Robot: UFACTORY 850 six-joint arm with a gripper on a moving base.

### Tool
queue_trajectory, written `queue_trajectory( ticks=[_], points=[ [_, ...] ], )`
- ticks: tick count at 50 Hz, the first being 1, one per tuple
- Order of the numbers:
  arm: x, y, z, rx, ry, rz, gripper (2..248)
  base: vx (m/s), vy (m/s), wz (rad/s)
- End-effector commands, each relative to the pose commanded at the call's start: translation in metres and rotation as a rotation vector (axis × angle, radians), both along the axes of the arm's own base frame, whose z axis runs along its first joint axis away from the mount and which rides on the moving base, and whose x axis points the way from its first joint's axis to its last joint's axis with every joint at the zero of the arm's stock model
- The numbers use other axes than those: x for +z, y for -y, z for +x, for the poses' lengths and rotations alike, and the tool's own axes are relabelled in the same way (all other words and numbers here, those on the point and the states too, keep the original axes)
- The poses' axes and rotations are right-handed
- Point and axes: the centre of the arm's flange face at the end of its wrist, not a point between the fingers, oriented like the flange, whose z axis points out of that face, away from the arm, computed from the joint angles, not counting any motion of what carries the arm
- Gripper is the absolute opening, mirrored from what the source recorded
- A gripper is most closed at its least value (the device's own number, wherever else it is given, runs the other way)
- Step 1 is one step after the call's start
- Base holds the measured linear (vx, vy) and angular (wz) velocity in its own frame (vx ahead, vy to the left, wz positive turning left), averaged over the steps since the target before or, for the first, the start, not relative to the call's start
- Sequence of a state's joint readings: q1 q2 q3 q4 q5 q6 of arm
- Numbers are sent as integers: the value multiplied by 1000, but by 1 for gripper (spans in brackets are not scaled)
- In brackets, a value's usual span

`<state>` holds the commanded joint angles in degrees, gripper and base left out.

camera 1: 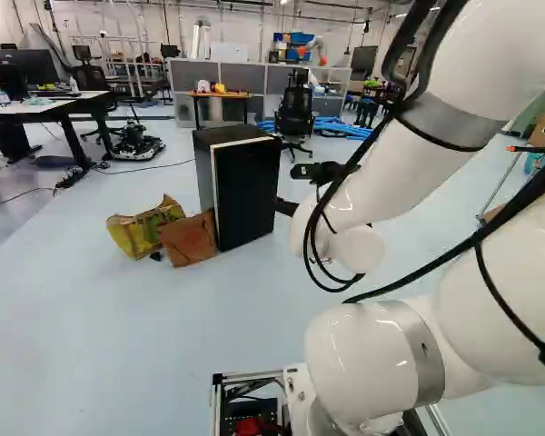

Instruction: Grab a drink from the fridge

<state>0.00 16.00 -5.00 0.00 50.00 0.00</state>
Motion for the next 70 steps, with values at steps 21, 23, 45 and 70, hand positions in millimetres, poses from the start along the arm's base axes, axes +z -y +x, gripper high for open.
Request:
queue_trajectory(
  ticks=[21, 23, 45, 70],
  points=[
    [0, 0, 0, 0, 0, 0, 247, 85, 2, 2],
    [0, 0, 0, 0, 0, 0, 247, 90, 0, -2],
    [0, 0, 0, 0, 0, 0, 247, 108, 1, 0],
    [0, 0, 0, 0, 0, 0, 247, 116, -23, 11]
  ],
)
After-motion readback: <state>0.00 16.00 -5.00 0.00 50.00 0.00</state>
